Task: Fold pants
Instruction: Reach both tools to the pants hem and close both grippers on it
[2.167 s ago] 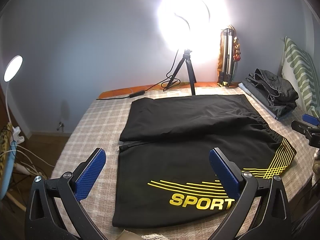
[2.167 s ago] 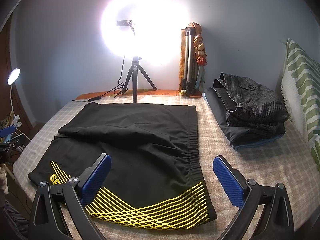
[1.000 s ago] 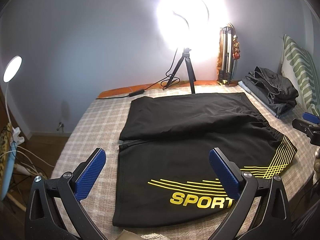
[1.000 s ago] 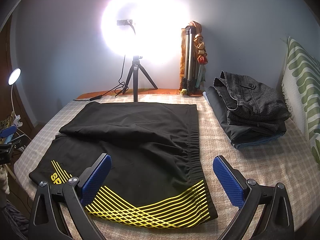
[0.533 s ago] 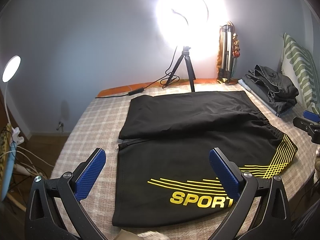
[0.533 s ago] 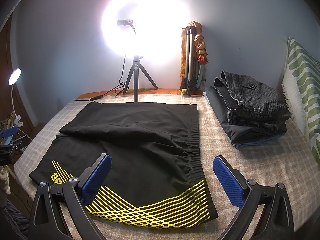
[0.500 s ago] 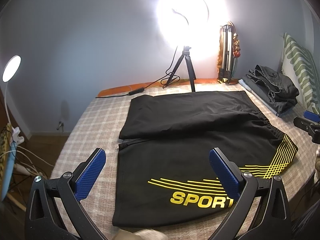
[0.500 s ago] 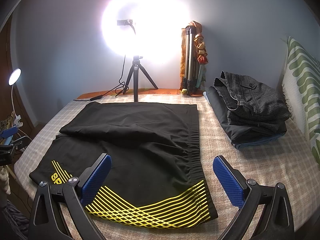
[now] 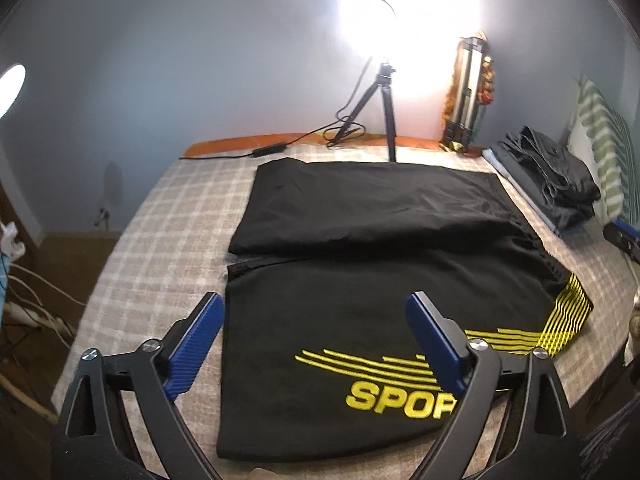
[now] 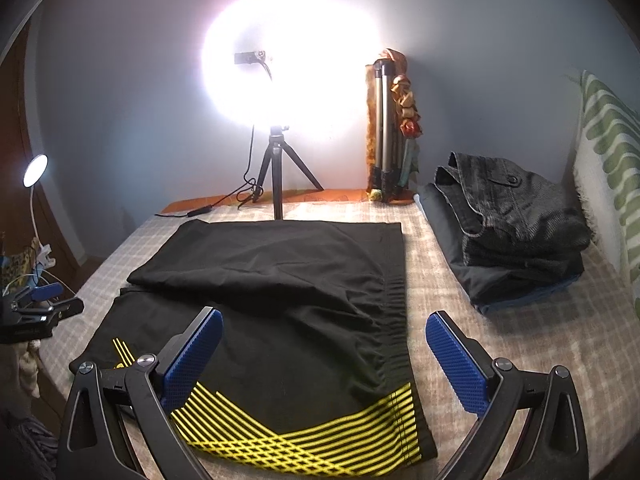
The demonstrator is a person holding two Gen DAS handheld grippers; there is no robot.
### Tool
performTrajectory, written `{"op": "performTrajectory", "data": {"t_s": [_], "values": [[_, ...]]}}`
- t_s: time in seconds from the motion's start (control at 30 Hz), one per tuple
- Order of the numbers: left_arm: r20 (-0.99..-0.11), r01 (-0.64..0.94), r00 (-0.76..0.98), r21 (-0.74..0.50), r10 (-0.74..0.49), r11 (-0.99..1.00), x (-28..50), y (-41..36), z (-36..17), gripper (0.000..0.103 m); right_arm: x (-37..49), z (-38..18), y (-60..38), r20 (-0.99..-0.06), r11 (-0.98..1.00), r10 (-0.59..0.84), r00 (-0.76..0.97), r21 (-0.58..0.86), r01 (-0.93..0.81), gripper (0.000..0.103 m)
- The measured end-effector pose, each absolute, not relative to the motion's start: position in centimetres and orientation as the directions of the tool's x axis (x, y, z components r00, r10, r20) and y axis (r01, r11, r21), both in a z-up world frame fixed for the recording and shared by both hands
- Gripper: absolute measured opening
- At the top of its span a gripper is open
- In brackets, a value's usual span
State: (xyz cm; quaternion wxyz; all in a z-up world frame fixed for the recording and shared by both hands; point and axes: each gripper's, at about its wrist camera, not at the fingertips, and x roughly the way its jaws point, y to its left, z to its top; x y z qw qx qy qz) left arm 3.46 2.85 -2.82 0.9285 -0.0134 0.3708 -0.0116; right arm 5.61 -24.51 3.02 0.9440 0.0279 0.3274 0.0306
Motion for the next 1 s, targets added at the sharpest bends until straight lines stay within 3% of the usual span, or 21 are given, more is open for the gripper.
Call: {"op": "performTrajectory", "data": {"t_s": [0.27, 0.63, 0.77, 1.0], "values": [[-0.705, -0.026, 0.708, -0.101, -0.053, 0.995, 7.0, 6.1, -2.4, 0.074, 8.0, 4.0, -24.9, -0.576, 0.997, 0.073, 0.814, 0.040, -0.061, 0.103], [-0.745, 0.010, 0.661, -0.106, -0.086, 0.994, 14.7, 8.5, -1.2, 0.074, 15.2, 4.5, -27.5, -0.656, 0.985, 0.171, 0.735, 0.115, -0.127, 0.102], [-0.782, 0.021, 0.612, -0.131, -0.116, 0.991, 18.2, 9.1, -2.0, 0.074, 20.0, 4.1, -28.4, -0.714, 0.981, 0.185, 0.675, 0.092, -0.172, 0.092], [-0.819, 0.037, 0.563, -0.112, -0.113, 0.993, 23.8, 9.7, -3.6, 0.074, 27.5, 2.8, -27.5, -0.783, 0.961, 0.184, 0.594, 0.017, -0.275, 0.085]]}}
